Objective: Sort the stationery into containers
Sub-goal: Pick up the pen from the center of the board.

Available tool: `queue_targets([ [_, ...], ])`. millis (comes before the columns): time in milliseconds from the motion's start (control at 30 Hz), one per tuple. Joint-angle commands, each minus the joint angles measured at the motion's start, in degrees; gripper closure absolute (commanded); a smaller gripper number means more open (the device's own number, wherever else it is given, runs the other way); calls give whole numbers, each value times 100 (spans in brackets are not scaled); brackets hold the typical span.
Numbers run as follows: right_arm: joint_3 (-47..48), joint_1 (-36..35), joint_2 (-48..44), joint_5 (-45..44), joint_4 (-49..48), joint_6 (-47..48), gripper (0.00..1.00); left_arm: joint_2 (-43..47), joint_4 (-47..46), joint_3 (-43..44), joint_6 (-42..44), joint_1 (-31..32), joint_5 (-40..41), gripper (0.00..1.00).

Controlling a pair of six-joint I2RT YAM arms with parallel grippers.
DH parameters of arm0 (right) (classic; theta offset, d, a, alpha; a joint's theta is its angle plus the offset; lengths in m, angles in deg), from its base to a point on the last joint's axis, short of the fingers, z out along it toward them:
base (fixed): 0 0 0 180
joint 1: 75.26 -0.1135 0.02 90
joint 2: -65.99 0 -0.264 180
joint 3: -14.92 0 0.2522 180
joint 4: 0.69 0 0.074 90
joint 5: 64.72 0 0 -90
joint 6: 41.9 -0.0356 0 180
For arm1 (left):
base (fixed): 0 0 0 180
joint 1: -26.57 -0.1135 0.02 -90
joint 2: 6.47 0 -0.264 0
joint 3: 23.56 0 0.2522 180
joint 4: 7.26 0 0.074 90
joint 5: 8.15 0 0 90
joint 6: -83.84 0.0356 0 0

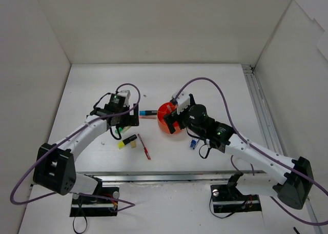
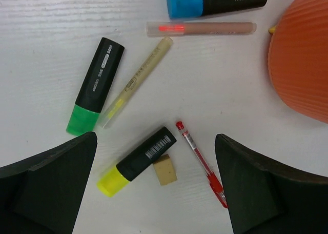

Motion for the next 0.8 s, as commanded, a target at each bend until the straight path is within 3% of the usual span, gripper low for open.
queue_targets([
  [0,-204,35,-590,-331,-78,-260,2,-301,-131,434,721,50,416,5],
  [233,-609,96,-1347,-691,132,-330,2,-1320,9,1084,1425,234,336,5],
  [400,-811,122,-1637,-954,229,-339,2,-1944,264,1603,1496,357,810,13],
  [767,-1075,175,-2156,-1359,414,-339,2,-2692,326,1858,1548,410,776,37],
])
